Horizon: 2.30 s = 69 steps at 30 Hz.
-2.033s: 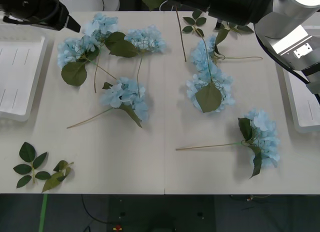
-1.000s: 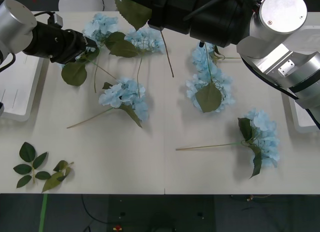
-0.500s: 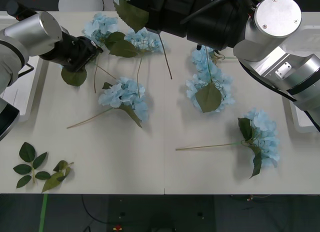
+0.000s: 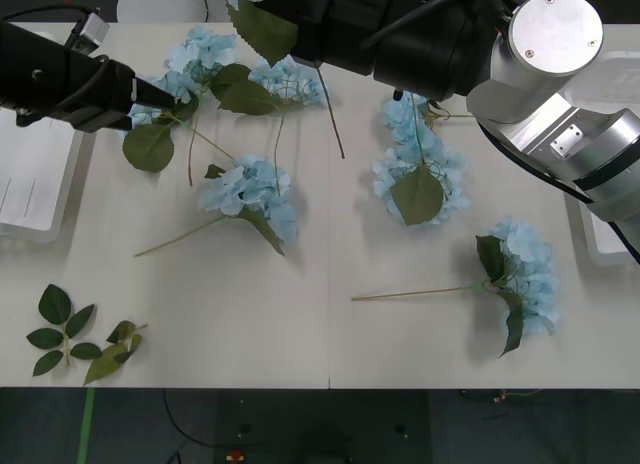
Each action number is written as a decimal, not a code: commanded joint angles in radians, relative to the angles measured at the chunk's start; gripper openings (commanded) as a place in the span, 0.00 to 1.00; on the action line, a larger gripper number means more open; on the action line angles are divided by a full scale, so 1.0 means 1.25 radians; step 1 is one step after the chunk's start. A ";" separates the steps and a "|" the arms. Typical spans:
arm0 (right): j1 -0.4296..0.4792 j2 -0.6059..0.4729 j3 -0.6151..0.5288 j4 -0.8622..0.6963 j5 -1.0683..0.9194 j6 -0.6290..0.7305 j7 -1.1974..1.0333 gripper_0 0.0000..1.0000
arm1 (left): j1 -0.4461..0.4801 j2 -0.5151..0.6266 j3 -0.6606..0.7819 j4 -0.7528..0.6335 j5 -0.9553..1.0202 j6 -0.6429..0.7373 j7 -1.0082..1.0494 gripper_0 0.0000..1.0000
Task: Place the red flowers into the right box and the blue flowers into the left box. If a person shows an open palm, hand one flower to the person first, then continue sorting.
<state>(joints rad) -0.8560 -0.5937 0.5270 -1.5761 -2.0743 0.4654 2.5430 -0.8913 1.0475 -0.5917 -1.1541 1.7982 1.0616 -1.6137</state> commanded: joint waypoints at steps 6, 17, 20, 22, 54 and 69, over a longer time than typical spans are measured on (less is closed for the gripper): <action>-0.001 0.010 0.004 -0.040 -0.009 -0.004 0.026 0.00 | 0.498 -0.010 0.418 -0.425 0.048 -0.115 -0.147 1.00; -0.005 0.010 0.004 -0.041 -0.008 -0.003 0.024 0.00 | 0.682 -0.270 0.466 -0.758 -0.151 -0.233 -0.193 1.00; -0.005 0.010 0.004 -0.041 -0.008 -0.003 0.024 0.00 | 0.649 -0.316 0.406 -0.759 -0.215 -0.282 -0.196 1.00; -0.005 0.009 0.004 -0.041 -0.008 -0.003 0.024 0.00 | 0.628 -0.341 0.347 -0.753 -0.283 -0.366 -0.196 1.00; -0.005 0.001 0.004 -0.036 -0.007 -0.005 0.020 0.00 | 0.317 -0.559 0.113 -0.423 -0.351 -0.639 -0.182 1.00; -0.005 -0.001 0.004 -0.030 -0.005 -0.013 0.022 0.00 | 0.313 -0.554 0.063 -0.423 -0.338 -0.719 -0.183 0.00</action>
<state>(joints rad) -0.8559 -0.5937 0.5303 -1.5860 -2.0745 0.4595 2.5430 -0.4571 0.3719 -0.4879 -1.6721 1.3670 0.1801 -1.8453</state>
